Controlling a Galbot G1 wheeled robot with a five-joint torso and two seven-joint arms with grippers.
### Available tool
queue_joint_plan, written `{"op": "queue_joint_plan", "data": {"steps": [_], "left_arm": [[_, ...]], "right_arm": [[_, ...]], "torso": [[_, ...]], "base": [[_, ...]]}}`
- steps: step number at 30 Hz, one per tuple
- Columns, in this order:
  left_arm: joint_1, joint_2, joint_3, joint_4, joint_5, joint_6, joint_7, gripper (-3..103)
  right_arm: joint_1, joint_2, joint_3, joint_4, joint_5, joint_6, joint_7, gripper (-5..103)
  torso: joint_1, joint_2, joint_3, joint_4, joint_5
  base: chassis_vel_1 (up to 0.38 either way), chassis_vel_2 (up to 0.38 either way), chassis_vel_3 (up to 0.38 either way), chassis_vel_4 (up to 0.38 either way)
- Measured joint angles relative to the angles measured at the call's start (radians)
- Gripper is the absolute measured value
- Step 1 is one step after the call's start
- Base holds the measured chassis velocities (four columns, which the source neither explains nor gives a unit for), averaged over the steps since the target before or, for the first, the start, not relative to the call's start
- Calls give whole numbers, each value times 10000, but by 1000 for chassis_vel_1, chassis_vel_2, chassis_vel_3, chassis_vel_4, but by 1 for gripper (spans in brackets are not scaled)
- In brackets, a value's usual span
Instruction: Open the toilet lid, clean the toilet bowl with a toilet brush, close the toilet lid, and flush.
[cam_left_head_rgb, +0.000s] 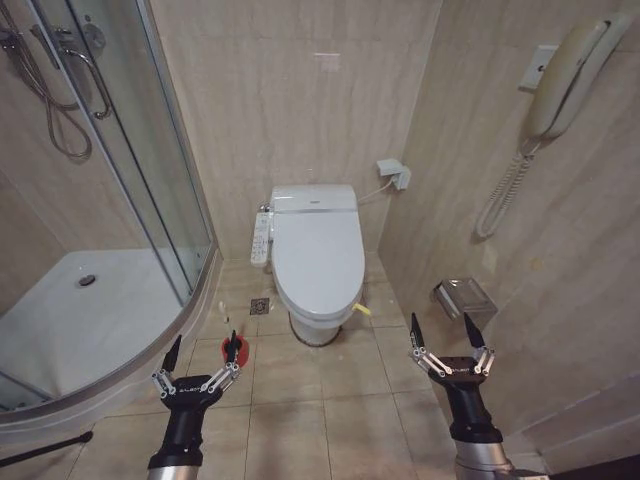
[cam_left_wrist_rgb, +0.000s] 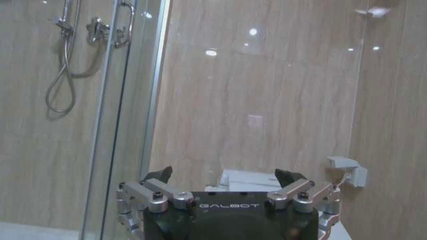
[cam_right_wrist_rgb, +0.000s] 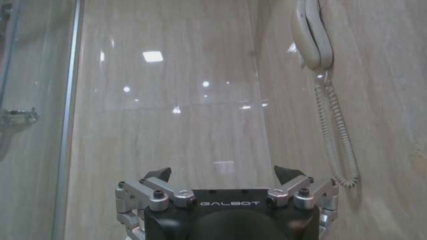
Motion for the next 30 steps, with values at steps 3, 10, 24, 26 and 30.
{"op": "queue_joint_plan", "data": {"steps": [3,10,24,26,30], "left_arm": [[7,-6,11,0,7,-13,5,100],[17,-10,22,39,29,-49,13,100],[-47,50,31,217,20,-84,25,100],[-65,63,30,233,13,-86,26,100],[-136,63,12,358,-18,-91,25,100]], "right_arm": [[40,-17,67,-32,46,-9,0,100],[67,-40,131,-72,106,-22,0,100],[136,-3,80,-190,5,-23,264,100],[144,2,85,-225,-48,-15,296,100],[89,4,17,-309,-244,31,316,100]], "torso": [[1,0,0,0,0],[4,-1,1,2,1],[16,-5,7,3,-2],[15,-5,6,-7,-3],[7,-5,3,5,-2]], "base": [[-155,138,154,-136],[-214,207,216,-209],[-287,302,297,-298],[-272,205,93,-210],[-89,94,34,-21]]}}
